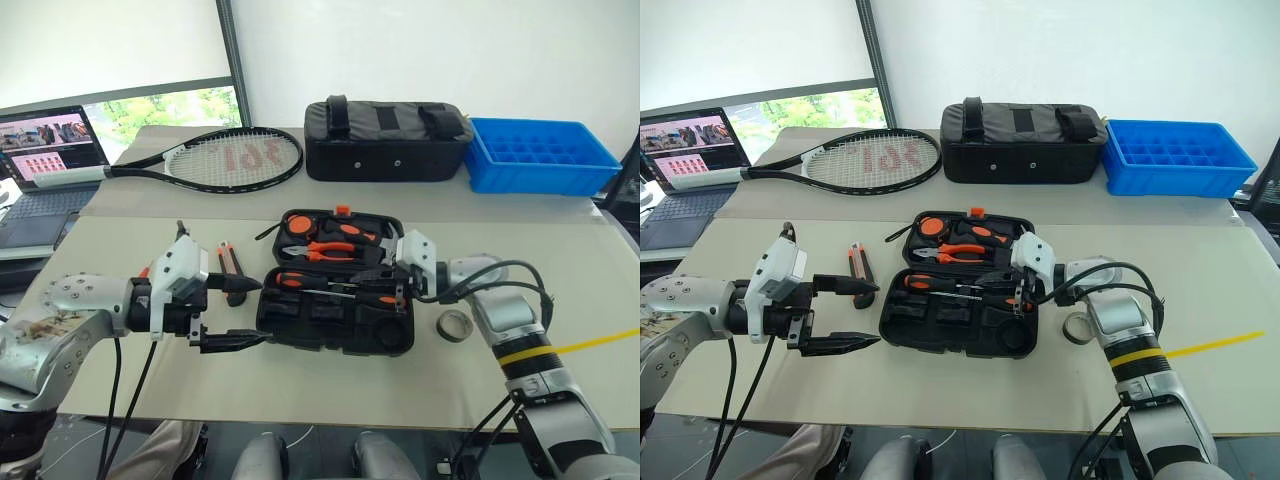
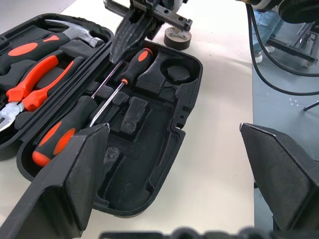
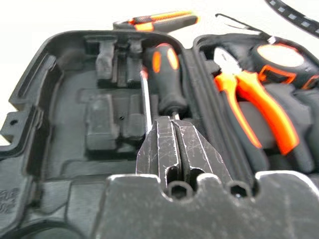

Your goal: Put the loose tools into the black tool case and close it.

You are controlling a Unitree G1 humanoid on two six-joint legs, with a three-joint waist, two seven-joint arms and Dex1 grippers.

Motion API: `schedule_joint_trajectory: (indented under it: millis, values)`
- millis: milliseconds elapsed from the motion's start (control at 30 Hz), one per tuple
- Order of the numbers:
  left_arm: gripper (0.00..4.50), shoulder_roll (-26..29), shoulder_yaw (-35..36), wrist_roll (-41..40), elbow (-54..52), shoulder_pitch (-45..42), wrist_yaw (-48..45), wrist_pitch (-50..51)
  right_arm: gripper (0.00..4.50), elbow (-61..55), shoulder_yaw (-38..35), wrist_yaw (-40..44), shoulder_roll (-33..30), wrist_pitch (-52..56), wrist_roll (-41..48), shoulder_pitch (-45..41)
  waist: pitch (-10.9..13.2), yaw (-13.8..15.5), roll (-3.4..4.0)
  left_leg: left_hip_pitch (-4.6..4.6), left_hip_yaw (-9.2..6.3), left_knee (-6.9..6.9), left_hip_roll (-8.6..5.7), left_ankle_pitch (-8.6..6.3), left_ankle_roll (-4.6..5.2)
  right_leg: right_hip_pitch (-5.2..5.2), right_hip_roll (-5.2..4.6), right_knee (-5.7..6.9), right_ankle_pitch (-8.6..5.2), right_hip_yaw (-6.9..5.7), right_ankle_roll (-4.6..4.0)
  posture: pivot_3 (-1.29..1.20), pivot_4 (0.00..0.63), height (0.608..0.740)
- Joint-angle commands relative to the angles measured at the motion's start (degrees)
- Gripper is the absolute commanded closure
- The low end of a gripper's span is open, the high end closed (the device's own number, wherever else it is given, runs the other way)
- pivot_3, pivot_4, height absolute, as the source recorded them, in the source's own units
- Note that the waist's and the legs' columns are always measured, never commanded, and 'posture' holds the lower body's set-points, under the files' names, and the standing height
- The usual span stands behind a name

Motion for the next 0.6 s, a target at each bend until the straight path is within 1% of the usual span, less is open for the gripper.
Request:
schedule_joint_trajectory:
  millis: [33,233,400,467,600]
  values:
    - [0.0,0.9,0.6,-0.6,-0.9,-1.0,-0.4,-0.7,4.48,0.5,0.9,0.2,-1.1,-0.8,-1.8,0.1,0.0,0.0,0.0,0.0,0.0,0.0,0.0,0.0,0.0,0.0,0.0,0.0,0.0,0.0,0.0,0.0,0.15,0.707]
    - [0.0,1.1,0.8,-0.4,-1.2,-0.3,-0.3,-0.6,4.48,5.2,4.1,-2.7,-2.8,-1.5,-8.3,0.3,0.0,0.1,0.0,0.07,0.01,0.01,0.0,0.0,0.0,0.07,0.0,-0.01,0.0,0.0,0.0,0.0,0.15,0.707]
    - [0.0,1.1,1.1,0.0,-1.5,0.6,0.1,-0.8,4.48,5.5,5.8,-2.3,-3.5,-1.0,-9.8,0.8,-0.1,0.2,-0.09,0.28,0.01,0.04,0.0,0.0,0.0,0.25,-0.01,-0.01,-0.01,0.0,0.01,0.0,0.15,0.707]
    - [0.0,0.8,1.6,0.1,-1.5,0.9,1.1,-0.9,4.48,5.5,5.1,-2.8,-2.8,-2.0,-8.7,0.8,-0.1,0.2,-0.1,0.33,0.01,0.05,0.0,0.0,0.0,0.28,-0.02,0.0,-0.01,0.0,0.01,0.0,0.15,0.707]
    - [0.0,-0.9,3.2,0.2,-1.0,2.5,5.1,-0.4,4.48,3.9,0.6,-3.8,-0.1,-2.2,-3.1,-0.3,-0.1,0.1,-0.11,0.32,0.01,0.06,0.01,0.0,0.0,0.27,-0.02,0.02,-0.01,0.01,0.01,0.0,0.15,0.707]
